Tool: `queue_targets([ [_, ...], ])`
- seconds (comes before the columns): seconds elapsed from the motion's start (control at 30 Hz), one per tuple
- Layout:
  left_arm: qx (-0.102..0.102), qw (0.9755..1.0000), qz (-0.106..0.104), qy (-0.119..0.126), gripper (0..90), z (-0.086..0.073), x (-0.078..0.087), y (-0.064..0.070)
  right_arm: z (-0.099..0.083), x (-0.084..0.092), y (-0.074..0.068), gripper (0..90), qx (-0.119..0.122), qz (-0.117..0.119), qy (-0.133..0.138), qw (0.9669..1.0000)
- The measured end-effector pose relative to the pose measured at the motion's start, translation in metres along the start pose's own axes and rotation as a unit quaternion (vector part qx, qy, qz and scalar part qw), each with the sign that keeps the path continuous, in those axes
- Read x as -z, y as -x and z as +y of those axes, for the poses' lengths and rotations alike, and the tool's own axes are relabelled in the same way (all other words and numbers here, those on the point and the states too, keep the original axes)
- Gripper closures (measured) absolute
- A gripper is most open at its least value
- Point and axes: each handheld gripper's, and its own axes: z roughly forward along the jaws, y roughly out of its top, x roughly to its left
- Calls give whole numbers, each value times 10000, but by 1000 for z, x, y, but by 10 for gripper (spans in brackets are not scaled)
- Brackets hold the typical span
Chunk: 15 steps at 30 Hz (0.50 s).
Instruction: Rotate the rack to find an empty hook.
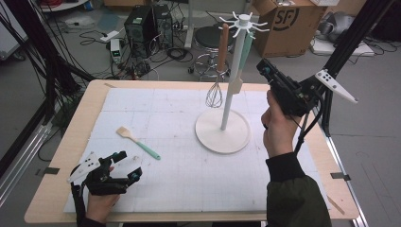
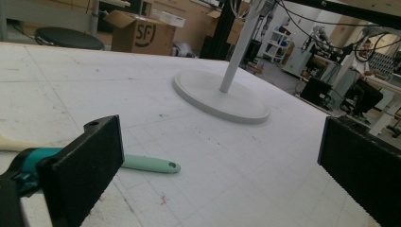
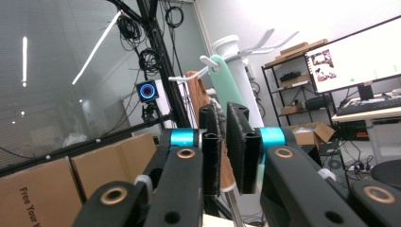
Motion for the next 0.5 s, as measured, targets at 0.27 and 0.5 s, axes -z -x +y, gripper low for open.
queue_targets([
  [0.27, 55, 10000, -7, 18, 17, 0, 0, -3, 2, -9, 3, 896, -93, 6, 106, 9999],
  [0.5, 104, 9999, -69, -6, 17, 0, -8, -7, 6, -21, 12, 900, -154, -18, 179, 9997],
])
